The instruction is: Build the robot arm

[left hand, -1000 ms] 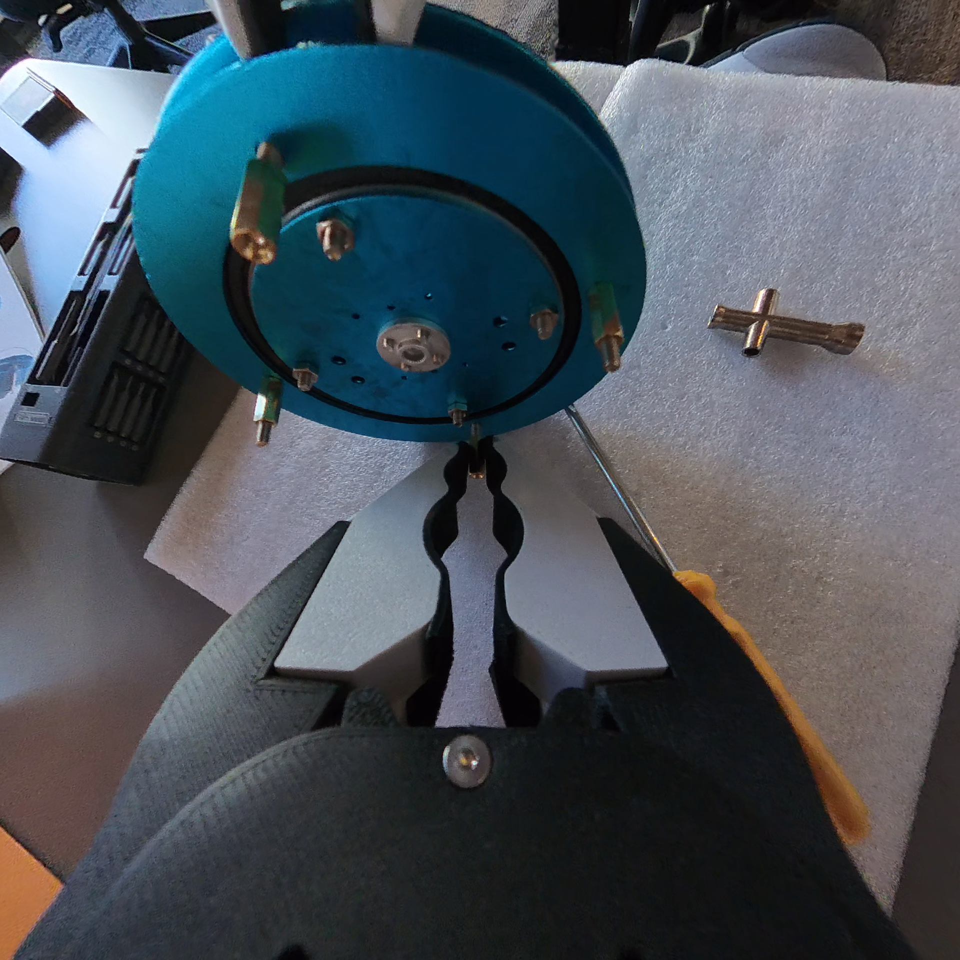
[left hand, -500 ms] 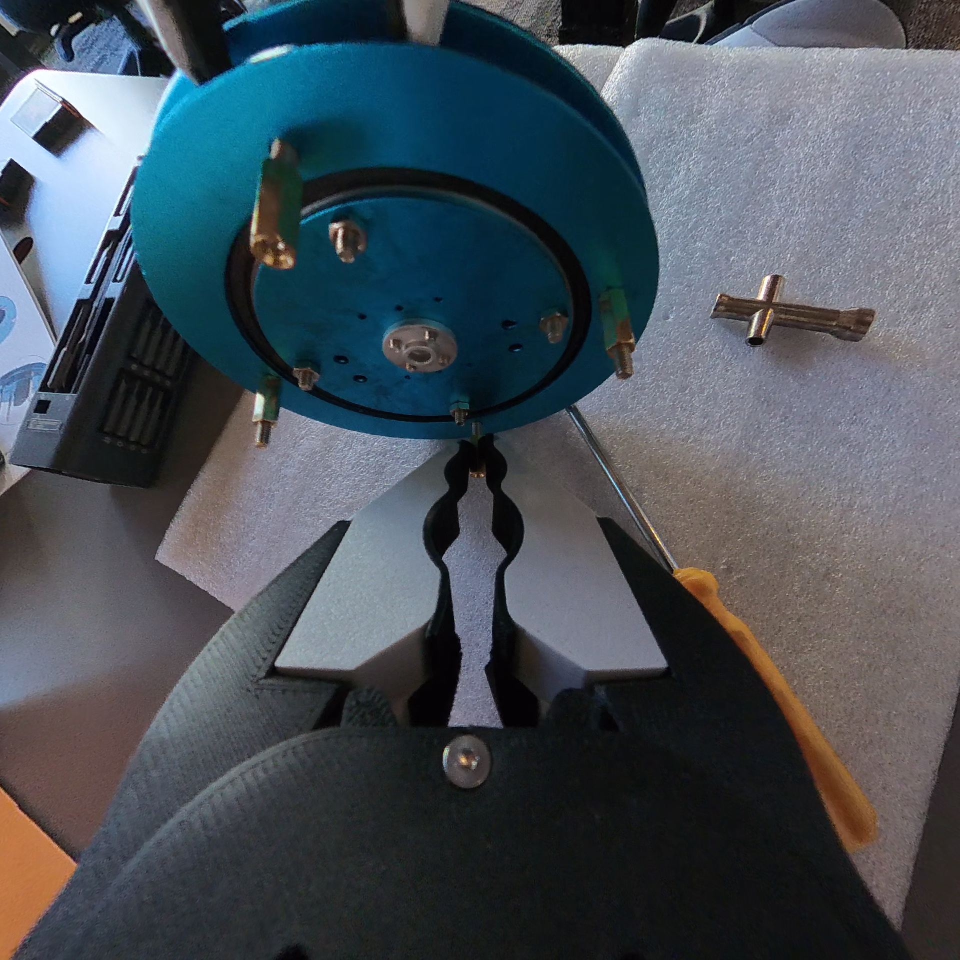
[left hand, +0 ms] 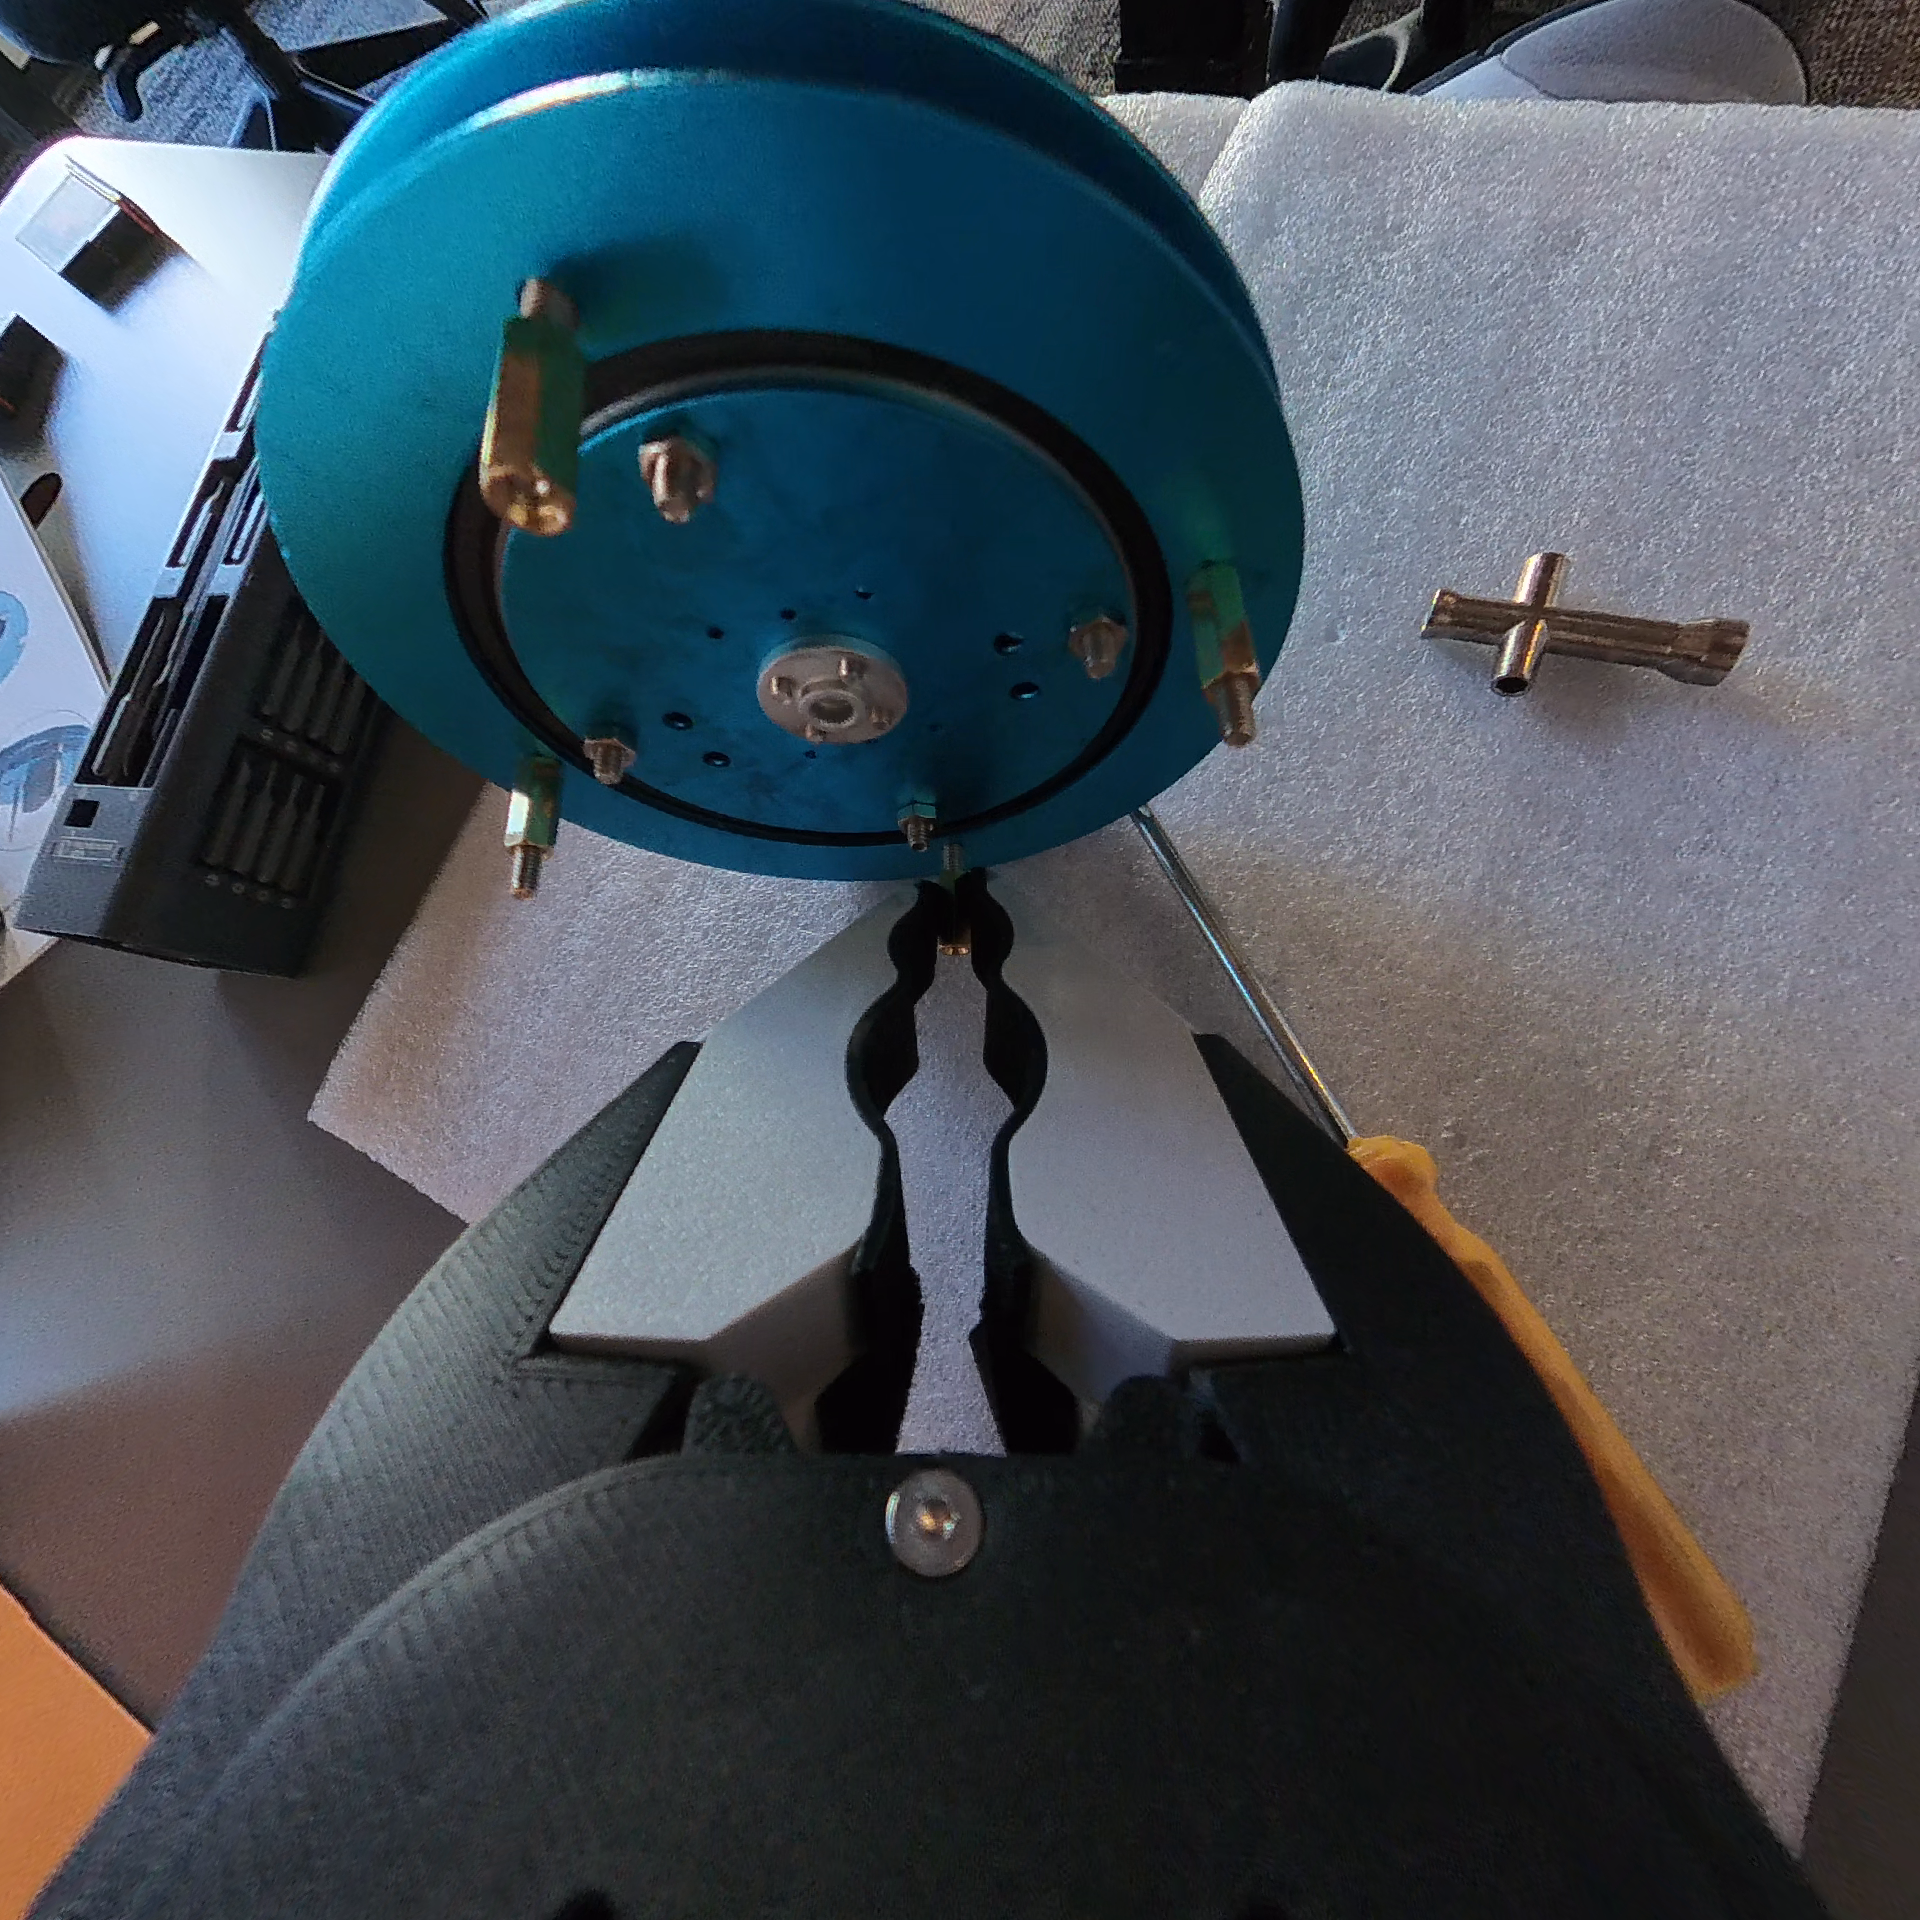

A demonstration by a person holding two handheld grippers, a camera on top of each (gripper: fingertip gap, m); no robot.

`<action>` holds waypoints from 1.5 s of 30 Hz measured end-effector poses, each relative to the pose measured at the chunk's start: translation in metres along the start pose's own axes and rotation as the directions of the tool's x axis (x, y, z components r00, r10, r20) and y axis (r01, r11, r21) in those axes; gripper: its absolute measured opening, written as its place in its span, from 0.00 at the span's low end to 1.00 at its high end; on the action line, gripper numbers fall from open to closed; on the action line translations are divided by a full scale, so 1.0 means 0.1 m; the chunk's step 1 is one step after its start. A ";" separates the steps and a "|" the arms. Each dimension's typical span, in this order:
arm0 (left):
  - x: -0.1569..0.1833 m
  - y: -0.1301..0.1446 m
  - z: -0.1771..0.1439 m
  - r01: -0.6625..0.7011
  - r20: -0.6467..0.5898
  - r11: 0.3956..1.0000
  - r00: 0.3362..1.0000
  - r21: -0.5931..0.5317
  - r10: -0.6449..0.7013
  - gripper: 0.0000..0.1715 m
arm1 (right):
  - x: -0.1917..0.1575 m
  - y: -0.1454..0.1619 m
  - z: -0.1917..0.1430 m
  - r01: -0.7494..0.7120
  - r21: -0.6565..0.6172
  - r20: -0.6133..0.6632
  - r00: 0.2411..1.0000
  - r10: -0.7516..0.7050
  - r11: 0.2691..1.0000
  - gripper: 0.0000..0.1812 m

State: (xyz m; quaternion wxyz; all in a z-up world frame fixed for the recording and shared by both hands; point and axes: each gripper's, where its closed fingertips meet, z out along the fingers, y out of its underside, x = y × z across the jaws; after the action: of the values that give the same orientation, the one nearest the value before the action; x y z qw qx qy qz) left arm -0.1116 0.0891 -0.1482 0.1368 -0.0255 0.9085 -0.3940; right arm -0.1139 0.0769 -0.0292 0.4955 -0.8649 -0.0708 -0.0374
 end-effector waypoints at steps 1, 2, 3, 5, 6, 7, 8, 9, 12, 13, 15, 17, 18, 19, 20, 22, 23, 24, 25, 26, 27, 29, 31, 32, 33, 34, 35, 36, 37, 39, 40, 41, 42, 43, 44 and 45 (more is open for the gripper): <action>0.00 0.00 0.00 -0.002 0.001 1.000 1.000 0.000 0.002 0.03 | 0.00 0.00 -0.02 0.005 -0.003 -0.004 1.000 -0.005 1.000 0.17; 0.00 0.00 0.00 -0.004 0.002 1.000 1.000 0.000 0.004 0.03 | 0.01 0.00 -0.05 0.008 -0.002 -0.009 1.000 -0.008 1.000 0.17; 0.00 0.00 0.00 -0.006 0.003 1.000 1.000 0.001 0.006 0.03 | 0.02 0.00 -0.09 0.008 0.004 -0.016 1.000 -0.008 1.000 0.18; 0.00 0.00 0.00 -0.007 0.004 1.000 1.000 0.002 0.007 0.03 | 0.05 0.06 -0.18 -0.002 0.006 -0.027 1.000 0.002 1.000 0.17; 0.00 0.00 0.00 -0.008 0.003 1.000 1.000 0.001 0.008 0.03 | 0.06 0.14 -0.23 -0.007 -0.012 -0.034 0.999 0.007 1.000 0.17; 0.00 0.00 0.00 -0.010 0.004 1.000 1.000 0.001 0.010 0.03 | 0.08 0.26 -0.26 -0.010 -0.050 -0.043 0.999 0.008 0.999 0.17; 0.00 0.00 0.00 -0.012 0.004 1.000 1.000 0.000 0.012 0.03 | 0.08 0.41 -0.29 -0.014 -0.097 -0.045 0.999 0.010 0.995 0.17; 0.00 0.00 0.00 -0.013 0.004 1.000 1.000 0.000 0.013 0.03 | 0.06 0.58 -0.30 -0.021 -0.146 -0.035 0.999 0.016 0.989 0.17; 0.00 0.00 0.00 -0.020 0.006 1.000 1.000 -0.001 0.020 0.03 | -0.04 1.06 -0.32 -0.052 -0.283 -0.005 0.999 0.053 0.958 0.17; 0.00 0.00 0.00 -0.022 0.007 1.000 1.000 -0.002 0.022 0.03 | -0.09 1.19 -0.31 -0.061 -0.313 0.008 0.998 0.067 0.948 0.17; 0.00 0.00 0.00 -0.024 0.007 1.000 1.000 -0.001 0.024 0.03 | -0.14 1.38 -0.28 -0.074 -0.359 0.022 0.996 0.088 0.930 0.17; 0.00 0.00 0.00 -0.026 0.007 1.000 1.000 -0.002 0.026 0.03 | -0.14 1.48 -0.23 -0.091 -0.372 0.019 0.994 0.106 0.924 0.17; 0.00 0.00 0.00 -0.026 0.006 1.000 1.000 -0.002 0.026 0.03 | -0.13 1.48 -0.21 -0.101 -0.363 0.019 0.993 0.116 0.926 0.17; 0.00 0.00 0.00 -0.026 0.005 1.000 1.000 -0.002 0.026 0.03 | -0.12 1.47 -0.19 -0.113 -0.349 0.019 0.992 0.128 0.930 0.16; 0.00 0.00 0.00 -0.027 0.004 1.000 1.000 -0.001 0.027 0.03 | -0.11 1.46 -0.18 -0.122 -0.339 0.018 0.991 0.136 0.933 0.14; 0.00 0.00 0.00 -0.027 0.005 1.000 1.000 0.000 0.027 0.03 | -0.08 1.47 -0.16 -0.113 -0.344 0.009 0.992 0.123 0.932 0.10; 0.00 0.00 0.00 -0.028 0.005 1.000 1.000 0.000 0.028 0.03 | -0.07 1.47 -0.15 -0.103 -0.342 0.008 0.994 0.113 0.934 0.09; 0.00 0.00 0.00 -0.029 0.004 1.000 1.000 0.001 0.029 0.03 | -0.07 1.47 -0.15 -0.098 -0.342 0.008 0.994 0.107 0.935 0.08; 0.00 0.00 0.00 -0.030 0.003 1.000 1.000 0.002 0.030 0.03 | -0.07 1.46 -0.14 -0.100 -0.341 0.011 0.994 0.111 0.935 0.08; 0.00 0.01 0.00 -0.031 0.002 1.000 1.000 0.002 0.031 0.03 | -0.07 1.46 -0.13 -0.104 -0.342 0.014 0.993 0.116 0.934 0.08; 0.00 0.01 0.00 -0.032 0.001 0.999 0.999 0.002 0.032 0.03 | -0.07 1.46 -0.13 -0.104 -0.347 0.017 0.993 0.118 0.932 0.08; 0.00 0.01 0.00 -0.033 0.000 0.999 0.999 0.001 0.033 0.03 | -0.07 1.46 -0.12 -0.103 -0.358 0.020 0.993 0.118 0.928 0.08; 0.00 0.01 0.00 -0.032 -0.002 0.999 0.999 0.000 0.032 0.03 | -0.08 1.46 -0.12 -0.099 -0.363 0.021 0.993 0.114 0.926 0.08; 0.00 0.01 0.00 -0.032 -0.002 0.999 0.999 -0.001 0.032 0.03 | -0.08 1.46 -0.12 -0.093 -0.360 0.023 0.994 0.109 0.928 0.09; 0.00 0.02 0.00 -0.033 -0.001 0.999 0.999 -0.001 0.033 0.03 | -0.08 1.46 -0.11 -0.089 -0.355 0.029 0.994 0.107 0.930 0.10; 0.00 0.01 0.00 -0.034 0.000 0.999 0.999 -0.002 0.034 0.03 | -0.09 1.46 -0.10 -0.090 -0.355 0.034 0.994 0.108 0.930 0.11; 0.00 0.01 0.00 -0.035 0.001 0.999 0.999 -0.002 0.035 0.03 | -0.09 1.48 -0.11 -0.090 -0.362 0.031 0.994 0.109 0.928 0.13; 0.00 0.01 0.00 -0.036 0.002 0.999 0.999 -0.002 0.036 0.02 | -0.08 1.49 -0.11 -0.088 -0.368 0.030 0.994 0.107 0.926 0.14; 0.00 0.01 0.00 -0.037 0.003 0.999 0.999 -0.002 0.037 0.03 | -0.08 1.49 -0.12 -0.086 -0.366 0.032 0.994 0.105 0.927 0.14; 0.00 0.01 0.00 -0.037 0.002 0.999 0.999 -0.002 0.037 0.02 | -0.07 1.47 -0.14 -0.083 -0.354 0.025 0.995 0.098 0.931 0.15; 0.00 0.01 0.00 -0.037 0.002 0.999 0.999 -0.002 0.037 0.02 | -0.07 1.47 -0.15 -0.080 -0.354 0.024 0.995 0.095 0.932 0.15; 0.00 0.01 0.00 -0.038 0.002 0.999 0.999 -0.002 0.038 0.02 | -0.07 1.47 -0.15 -0.077 -0.357 0.022 0.996 0.091 0.931 0.15; 0.00 0.01 0.00 -0.038 0.002 0.999 0.999 -0.002 0.038 0.03 | -0.07 1.48 -0.16 -0.075 -0.358 0.022 0.996 0.088 0.931 0.15; 0.00 0.01 0.00 -0.038 0.001 0.999 0.999 -0.002 0.038 0.03 | -0.07 1.47 -0.15 -0.075 -0.359 0.020 0.996 0.088 0.930 0.15; 0.00 0.01 0.00 -0.039 0.001 0.999 0.999 -0.003 0.039 0.03 | -0.08 1.47 -0.14 -0.076 -0.357 0.021 0.996 0.090 0.931 0.15; 0.00 0.01 0.00 -0.039 0.001 0.999 0.999 -0.003 0.039 0.03 | -0.09 1.46 -0.12 -0.078 -0.355 0.026 0.995 0.093 0.932 0.14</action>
State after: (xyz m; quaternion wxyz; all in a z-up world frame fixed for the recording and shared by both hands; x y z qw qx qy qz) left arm -0.1112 0.0900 -0.1490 0.1451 -0.0082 0.9093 -0.3900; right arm -0.0996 -0.0073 -0.1486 0.3314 -0.9428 -0.0355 -0.0095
